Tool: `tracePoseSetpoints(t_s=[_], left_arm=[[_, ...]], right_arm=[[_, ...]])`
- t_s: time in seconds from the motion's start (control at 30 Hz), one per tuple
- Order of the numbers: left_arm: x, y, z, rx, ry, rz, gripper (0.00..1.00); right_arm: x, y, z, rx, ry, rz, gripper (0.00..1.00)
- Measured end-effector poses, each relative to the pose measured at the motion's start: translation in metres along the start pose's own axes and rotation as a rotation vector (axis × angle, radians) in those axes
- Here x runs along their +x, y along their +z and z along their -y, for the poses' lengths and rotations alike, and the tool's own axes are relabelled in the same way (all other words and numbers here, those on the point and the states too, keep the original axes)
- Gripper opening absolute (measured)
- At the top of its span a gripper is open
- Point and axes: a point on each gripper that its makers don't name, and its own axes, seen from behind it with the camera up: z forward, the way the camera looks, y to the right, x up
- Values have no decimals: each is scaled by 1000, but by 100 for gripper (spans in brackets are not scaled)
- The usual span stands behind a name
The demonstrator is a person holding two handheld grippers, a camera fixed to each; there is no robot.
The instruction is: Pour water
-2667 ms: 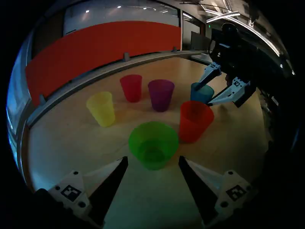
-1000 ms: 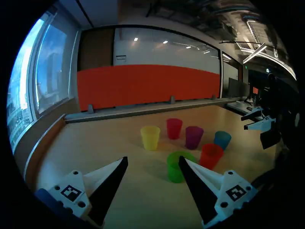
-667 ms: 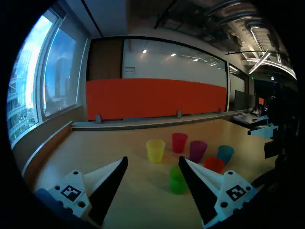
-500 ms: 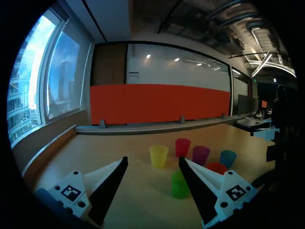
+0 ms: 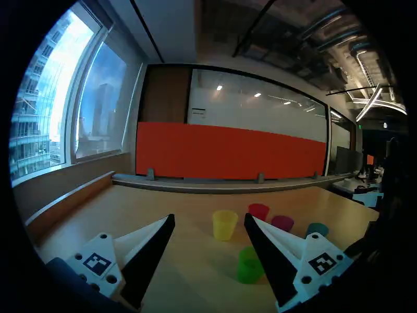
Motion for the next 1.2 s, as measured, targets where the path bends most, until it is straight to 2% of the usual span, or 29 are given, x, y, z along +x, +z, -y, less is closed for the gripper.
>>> tracePoseSetpoints(t_s=[0.17,0.47,0.67,0.77,1.07,1.2], left_arm=[[2,1,1,10,-3,-16,99],[17,4,1,31,10,-89,99],[25,4,1,45,35,-136,99],[26,5,1,53,42,-147,99],[32,4,3,73,63,-185,99],[27,6,5,81,79,-187,99]], right_arm=[[7,-1,-6,-31,13,-30,100],[37,-10,-19,-111,-1,-164,100],[53,-18,-20,-147,-30,-240,100],[55,-20,-22,-162,-32,-251,100],[58,-18,-27,-177,21,-264,100],[55,-15,-24,-178,14,-252,100]])
